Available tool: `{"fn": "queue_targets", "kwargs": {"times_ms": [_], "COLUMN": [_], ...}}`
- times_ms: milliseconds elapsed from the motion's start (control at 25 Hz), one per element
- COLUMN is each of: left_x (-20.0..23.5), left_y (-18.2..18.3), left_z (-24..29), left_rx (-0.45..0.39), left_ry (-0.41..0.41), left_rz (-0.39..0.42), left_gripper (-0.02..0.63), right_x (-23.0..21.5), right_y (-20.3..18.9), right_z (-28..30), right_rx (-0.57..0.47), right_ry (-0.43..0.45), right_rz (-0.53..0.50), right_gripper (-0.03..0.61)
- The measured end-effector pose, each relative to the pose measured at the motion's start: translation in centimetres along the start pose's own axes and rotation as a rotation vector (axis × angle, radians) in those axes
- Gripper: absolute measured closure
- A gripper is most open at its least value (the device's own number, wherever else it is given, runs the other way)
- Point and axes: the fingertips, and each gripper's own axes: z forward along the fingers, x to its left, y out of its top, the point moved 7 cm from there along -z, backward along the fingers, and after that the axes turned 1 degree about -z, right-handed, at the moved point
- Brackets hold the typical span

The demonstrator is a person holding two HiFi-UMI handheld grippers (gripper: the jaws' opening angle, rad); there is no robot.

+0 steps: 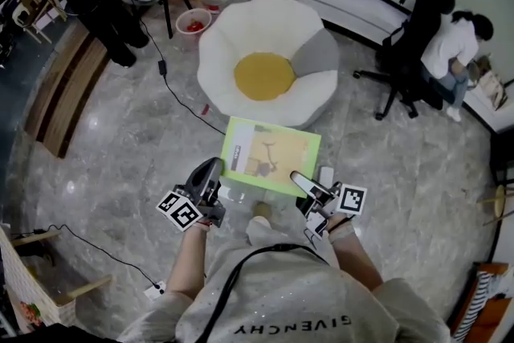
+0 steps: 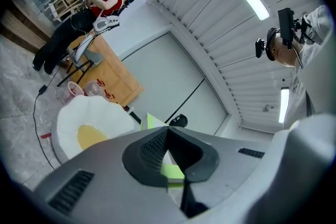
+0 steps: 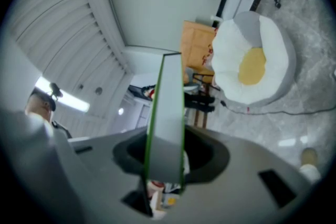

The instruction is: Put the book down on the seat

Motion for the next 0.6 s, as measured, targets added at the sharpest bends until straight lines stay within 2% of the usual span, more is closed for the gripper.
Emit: {"fn": "queue_targets", "kwargs": {"times_ms": [200,360,600], "left_x": [-0.2,1.0,4.1], "left_y": [0.1,-0.7,1.7], "left_z": [-0.5,-0.7,6.3], "left_rx": [0.001,-0.002,0.013], "left_ry": [-0.016,0.009,0.059], "left_rz": [0.006,0.013,0.023], "left_gripper": [0.591,0.591,0.591], "right_x": [0.1,-1.4,-4.1], "right_y": [-0.5,-0.4,7.2], "right_z": [0.0,0.1,3.3], "right_rx": [-0.015,-0.033,-0.035], "right_ry": [-0.007,0.002,-0.010], "right_rz": [-0.006,0.000,0.031], "right_gripper": [0.423,0.423,0.423]}}
